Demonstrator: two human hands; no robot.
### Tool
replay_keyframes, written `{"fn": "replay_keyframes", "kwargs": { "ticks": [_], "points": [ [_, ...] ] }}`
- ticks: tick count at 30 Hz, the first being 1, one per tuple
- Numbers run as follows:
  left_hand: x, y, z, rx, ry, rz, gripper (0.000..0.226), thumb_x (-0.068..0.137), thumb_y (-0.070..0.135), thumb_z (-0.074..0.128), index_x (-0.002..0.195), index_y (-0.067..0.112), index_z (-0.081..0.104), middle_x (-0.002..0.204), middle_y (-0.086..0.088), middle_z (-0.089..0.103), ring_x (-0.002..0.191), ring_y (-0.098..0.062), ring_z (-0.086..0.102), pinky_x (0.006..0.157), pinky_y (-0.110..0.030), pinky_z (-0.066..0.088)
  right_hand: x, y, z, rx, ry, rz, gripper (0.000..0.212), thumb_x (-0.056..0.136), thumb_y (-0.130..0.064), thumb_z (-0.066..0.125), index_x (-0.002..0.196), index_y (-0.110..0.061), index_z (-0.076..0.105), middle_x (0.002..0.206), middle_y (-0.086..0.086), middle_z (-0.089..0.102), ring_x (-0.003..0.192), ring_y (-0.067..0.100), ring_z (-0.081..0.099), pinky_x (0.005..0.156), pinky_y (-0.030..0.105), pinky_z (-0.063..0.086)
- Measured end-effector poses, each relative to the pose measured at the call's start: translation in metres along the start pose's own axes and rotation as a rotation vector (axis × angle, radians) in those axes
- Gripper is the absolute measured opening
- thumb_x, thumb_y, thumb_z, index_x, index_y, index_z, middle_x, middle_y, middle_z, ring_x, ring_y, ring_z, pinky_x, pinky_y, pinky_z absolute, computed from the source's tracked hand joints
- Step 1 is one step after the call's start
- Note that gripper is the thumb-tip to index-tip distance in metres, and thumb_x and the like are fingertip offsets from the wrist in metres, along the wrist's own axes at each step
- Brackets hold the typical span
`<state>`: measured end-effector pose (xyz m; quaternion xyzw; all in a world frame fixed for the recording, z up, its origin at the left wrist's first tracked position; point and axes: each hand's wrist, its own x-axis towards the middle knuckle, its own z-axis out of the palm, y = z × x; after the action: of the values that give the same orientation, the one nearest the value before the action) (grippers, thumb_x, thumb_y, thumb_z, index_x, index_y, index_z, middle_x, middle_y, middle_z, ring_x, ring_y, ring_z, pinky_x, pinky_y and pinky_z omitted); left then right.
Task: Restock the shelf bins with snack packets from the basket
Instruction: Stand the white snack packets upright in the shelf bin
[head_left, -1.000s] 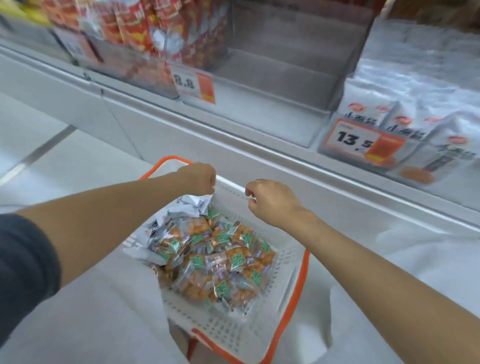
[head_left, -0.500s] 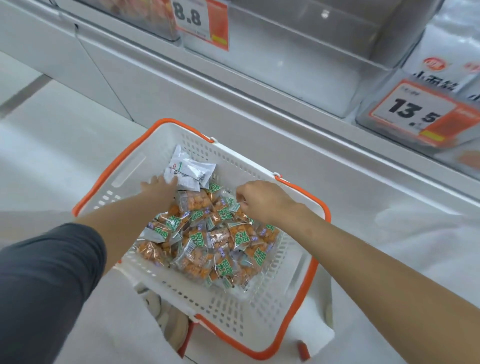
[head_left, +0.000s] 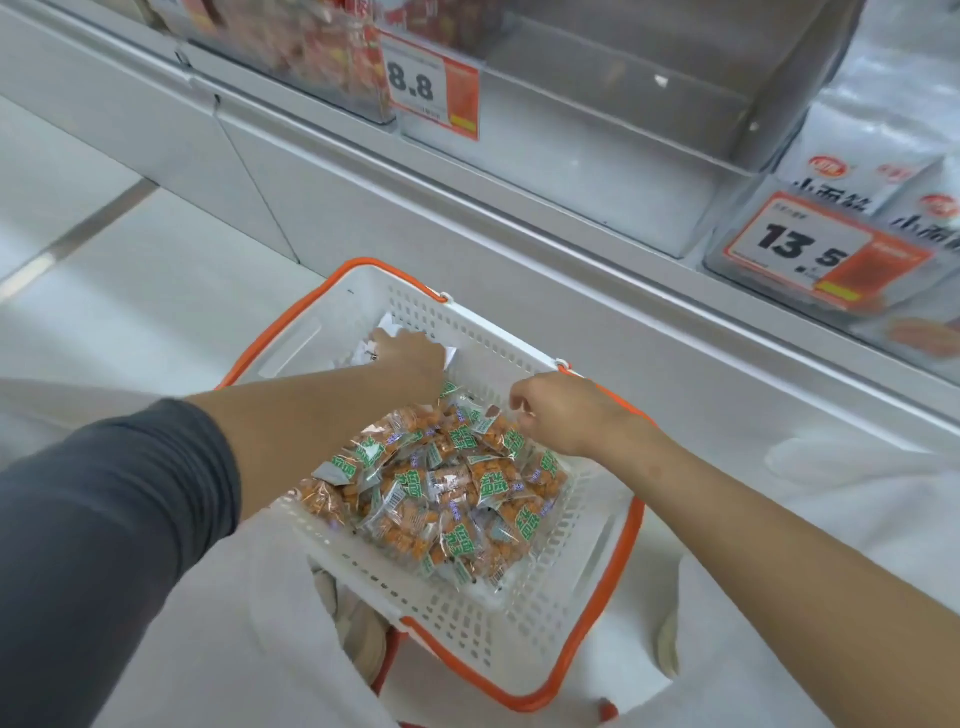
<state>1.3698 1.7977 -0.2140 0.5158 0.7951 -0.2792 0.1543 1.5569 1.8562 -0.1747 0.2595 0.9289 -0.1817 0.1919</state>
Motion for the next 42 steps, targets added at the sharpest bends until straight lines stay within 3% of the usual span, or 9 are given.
{"fn": "replay_keyframes", "kwargs": {
  "ticks": [5,8,12,15,20,22,27,38,42],
  "points": [
    [-0.042,0.017,-0.078,-0.357,-0.034,0.228,0.027,0.095,0.025,0.041,0.079,0.008,0.053,0.077,-0.007,0.053,0.068,-0.022,0.051,0.069,-0.031,0.045,-0.021,0.020,-0.013,0.197,0.061,0.044,0.063,0.089,-0.038,0.066,0.144,-0.018,0.041,0.140,0.005,0.050,0.128,0.023,0.048,0.102,0.036,0.043],
    [-0.067,0.019,-0.110,-0.737,-0.123,0.173,0.026,0.096,0.023,0.038,0.079,0.009,0.049,0.076,-0.007,0.045,0.065,-0.023,0.045,0.062,-0.031,0.043,-0.037,0.016,-0.024,0.539,0.047,0.036,0.091,0.076,-0.050,0.078,0.149,-0.022,0.032,0.141,-0.002,0.045,0.126,0.018,0.048,0.101,0.029,0.040],
    [-0.094,0.008,-0.131,-1.150,-0.219,0.132,0.037,0.099,0.043,0.040,0.119,0.015,0.053,0.091,0.003,0.046,0.081,-0.018,0.051,0.075,-0.033,0.051,-0.055,0.016,-0.039,0.813,0.086,-0.017,0.042,0.082,-0.042,0.075,0.113,-0.016,0.061,0.100,0.000,0.070,0.083,0.011,0.065,0.076,0.029,0.050],
    [-0.099,0.011,-0.142,-1.101,-0.063,0.311,0.065,0.093,0.069,0.030,0.116,0.015,0.057,0.100,0.002,0.058,0.093,-0.020,0.059,0.069,-0.027,0.052,-0.069,0.019,-0.049,1.039,0.102,0.001,0.029,0.097,-0.032,0.058,0.102,-0.004,0.062,0.092,0.008,0.069,0.080,0.018,0.066,0.080,0.037,0.053],
    [-0.089,0.022,-0.146,-1.080,0.347,0.501,0.070,0.097,0.054,0.042,0.077,-0.009,0.066,0.063,-0.021,0.063,0.055,-0.030,0.059,0.050,-0.028,0.044,-0.091,0.017,-0.067,1.114,0.250,0.014,0.051,0.091,-0.056,0.048,0.089,-0.008,0.066,0.071,0.004,0.063,0.059,0.013,0.055,0.056,0.024,0.043],
    [-0.087,0.024,-0.147,-1.122,0.437,0.499,0.062,0.097,0.047,0.048,0.053,0.004,0.051,0.048,-0.008,0.049,0.041,-0.020,0.043,0.045,-0.026,0.035,-0.096,0.014,-0.068,1.090,0.305,0.016,0.048,0.091,-0.053,0.049,0.074,-0.010,0.061,0.057,-0.002,0.060,0.045,0.011,0.050,0.046,0.020,0.037],
    [-0.087,0.031,-0.151,-1.352,0.506,0.426,0.058,0.099,0.037,0.050,0.047,0.015,0.039,0.032,0.008,0.039,0.032,-0.004,0.036,0.038,-0.017,0.034,-0.102,0.011,-0.073,1.117,0.444,0.006,0.023,0.091,-0.034,0.063,0.077,-0.016,0.062,0.055,0.001,0.065,0.035,0.012,0.052,0.034,0.018,0.038],
    [-0.091,0.036,-0.157,-1.019,0.826,0.486,0.062,0.102,0.040,0.043,0.044,0.020,0.037,0.031,0.003,0.038,0.037,-0.005,0.045,0.046,-0.015,0.028,-0.114,0.037,-0.090,0.944,0.403,-0.009,0.021,0.088,-0.037,0.066,0.079,-0.018,0.064,0.058,0.000,0.066,0.041,0.015,0.056,0.039,0.019,0.041],
    [-0.093,0.041,-0.164,-1.017,0.742,0.527,0.063,0.101,0.044,0.042,0.044,0.016,0.039,0.034,0.006,0.047,0.035,-0.007,0.045,0.044,-0.016,0.028,-0.118,0.052,-0.092,0.832,0.364,-0.010,0.036,0.080,-0.048,0.074,0.103,-0.022,0.064,0.089,-0.005,0.074,0.077,0.013,0.072,0.069,0.040,0.060]
  ]
}}
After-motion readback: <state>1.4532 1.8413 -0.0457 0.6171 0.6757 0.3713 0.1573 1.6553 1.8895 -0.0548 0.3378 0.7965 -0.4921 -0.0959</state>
